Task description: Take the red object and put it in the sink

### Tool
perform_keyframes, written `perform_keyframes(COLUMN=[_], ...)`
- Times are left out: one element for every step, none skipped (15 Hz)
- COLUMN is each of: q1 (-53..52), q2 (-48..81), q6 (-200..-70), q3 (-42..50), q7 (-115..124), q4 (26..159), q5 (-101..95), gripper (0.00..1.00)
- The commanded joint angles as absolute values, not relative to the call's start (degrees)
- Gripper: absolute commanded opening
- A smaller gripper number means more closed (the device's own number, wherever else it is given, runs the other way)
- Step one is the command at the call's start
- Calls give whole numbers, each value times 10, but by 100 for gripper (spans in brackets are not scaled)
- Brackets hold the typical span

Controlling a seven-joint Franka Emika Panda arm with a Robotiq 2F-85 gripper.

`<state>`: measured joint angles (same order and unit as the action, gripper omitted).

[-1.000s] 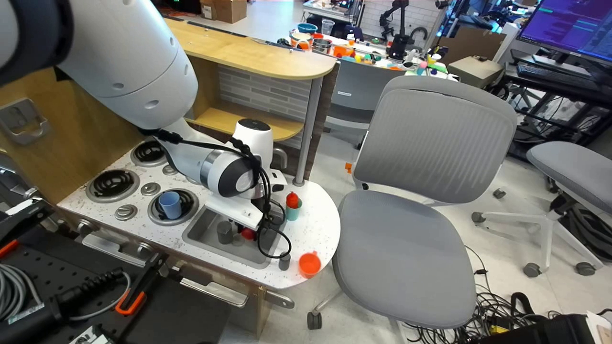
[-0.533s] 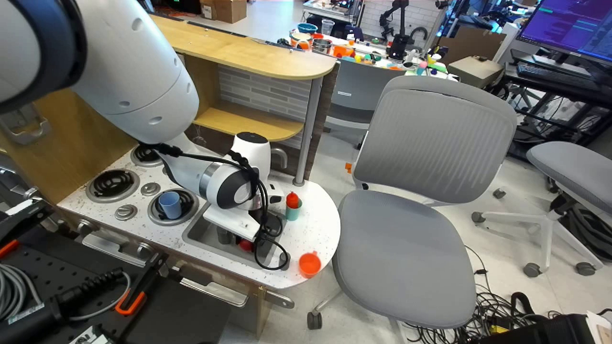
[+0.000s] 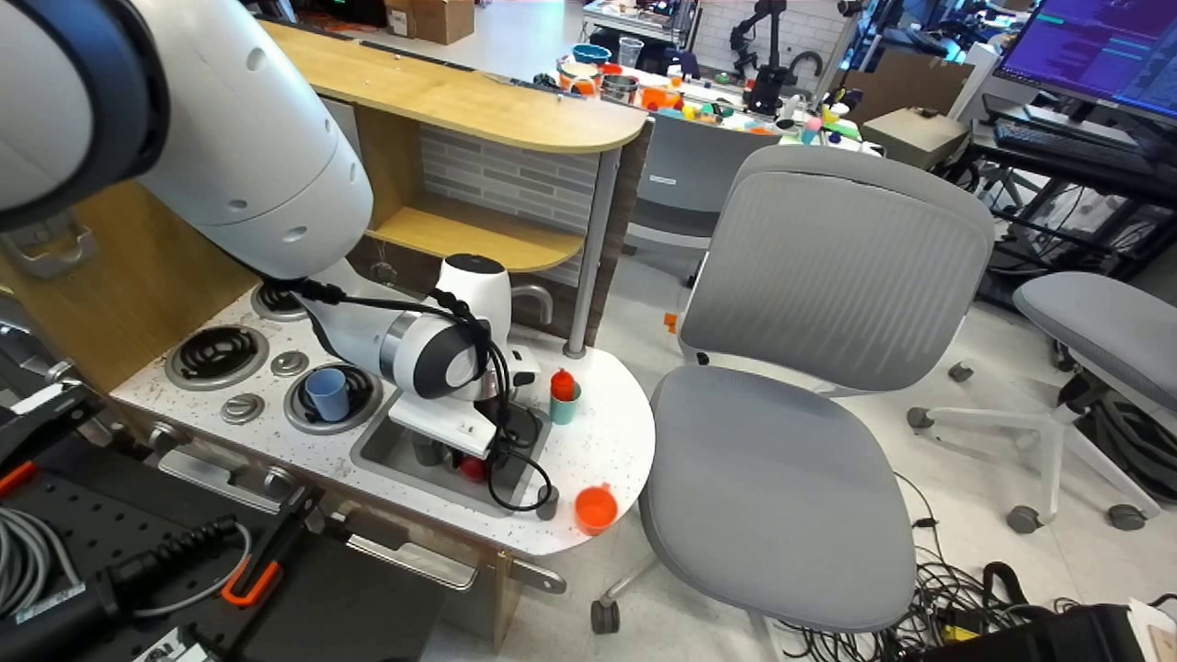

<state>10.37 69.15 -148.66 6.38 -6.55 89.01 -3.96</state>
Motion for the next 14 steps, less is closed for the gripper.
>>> perform_keyframes(q1=[92, 93, 95, 98, 100, 104, 106, 110, 113, 116, 120, 124, 130, 136], q2=[696, 693, 689, 684, 678, 669, 663, 650, 640, 628, 614, 598, 577, 557], q6=[-1503, -1504, -1502, -1501, -1501, -1503, -1504, -1503, -1505, -1506, -1507, -1508, -1508, -1508], q3=[74, 74, 73, 71, 71, 70, 69, 67, 65, 62, 59, 56, 52, 48], q7=[-55, -56, -56, -57, -59, -61, -62, -65, -68, -70, -73, -76, -81, -86], q4=[882, 884, 886, 889, 893, 902, 907, 919, 928, 937, 949, 965, 985, 1004], q5=[-47, -46, -44, -42, -41, -41, -39, -37, -37, -35, -34, -32, -30, -27], gripper=[85, 92, 100, 100, 100, 100, 100, 100, 100, 100, 100, 100, 100, 100])
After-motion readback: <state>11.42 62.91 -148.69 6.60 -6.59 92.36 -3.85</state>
